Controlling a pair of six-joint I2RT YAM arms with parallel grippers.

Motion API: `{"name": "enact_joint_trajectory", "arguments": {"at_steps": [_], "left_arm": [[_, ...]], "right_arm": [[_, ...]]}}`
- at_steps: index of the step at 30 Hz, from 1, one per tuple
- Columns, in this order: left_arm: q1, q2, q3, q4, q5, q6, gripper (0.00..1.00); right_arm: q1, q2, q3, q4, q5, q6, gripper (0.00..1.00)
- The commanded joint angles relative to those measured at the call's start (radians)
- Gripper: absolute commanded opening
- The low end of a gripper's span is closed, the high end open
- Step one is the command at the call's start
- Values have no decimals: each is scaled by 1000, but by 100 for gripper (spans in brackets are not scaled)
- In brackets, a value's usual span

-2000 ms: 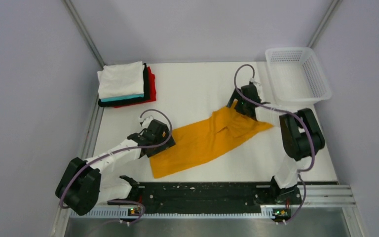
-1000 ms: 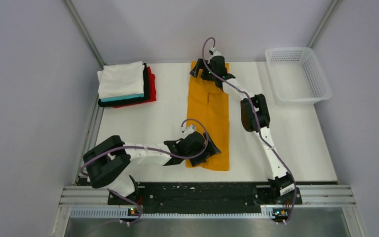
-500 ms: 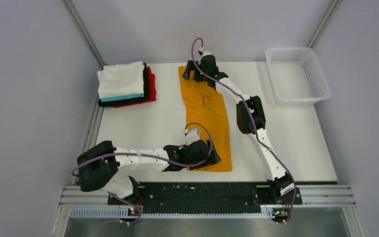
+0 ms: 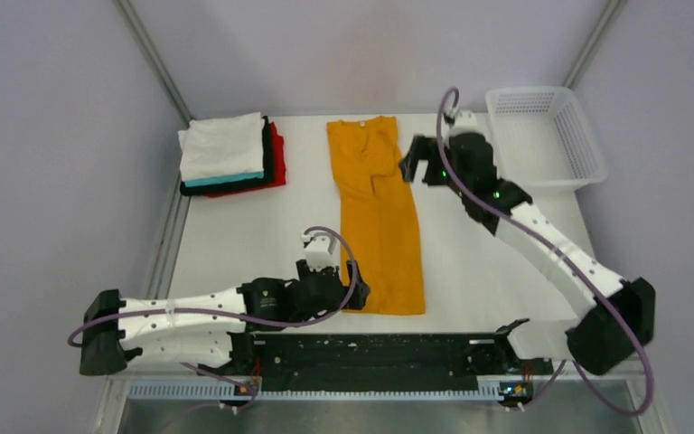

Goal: Fold and stack the t-shirts
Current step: Rotate the tshirt 90 degrees, then grab the bottom of the folded rectangular tshirt with both arms

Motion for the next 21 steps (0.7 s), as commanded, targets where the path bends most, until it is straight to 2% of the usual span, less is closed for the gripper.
{"name": "enact_joint_trajectory", "arguments": {"at_steps": [1, 4, 10, 14, 17, 21], "left_arm": [[29, -45, -87, -86, 15, 17, 99], [34, -49, -133, -35, 67, 6, 95], [38, 35, -220, 144, 142, -40, 86], [53, 125, -219, 179, 128, -74, 76], [58, 169, -221, 208, 151, -83, 65], [64, 195, -236, 182, 106, -133, 62]], "right_arm": [[113, -223, -509, 21, 71, 208, 92], [232, -418, -688, 11, 81, 303, 91], [384, -653, -864, -68, 33, 471, 85], [439, -696, -925, -73, -23, 514, 78], [447, -666, -979, -63, -98, 529, 73], [465, -619, -1020, -76, -110, 544, 70]]}}
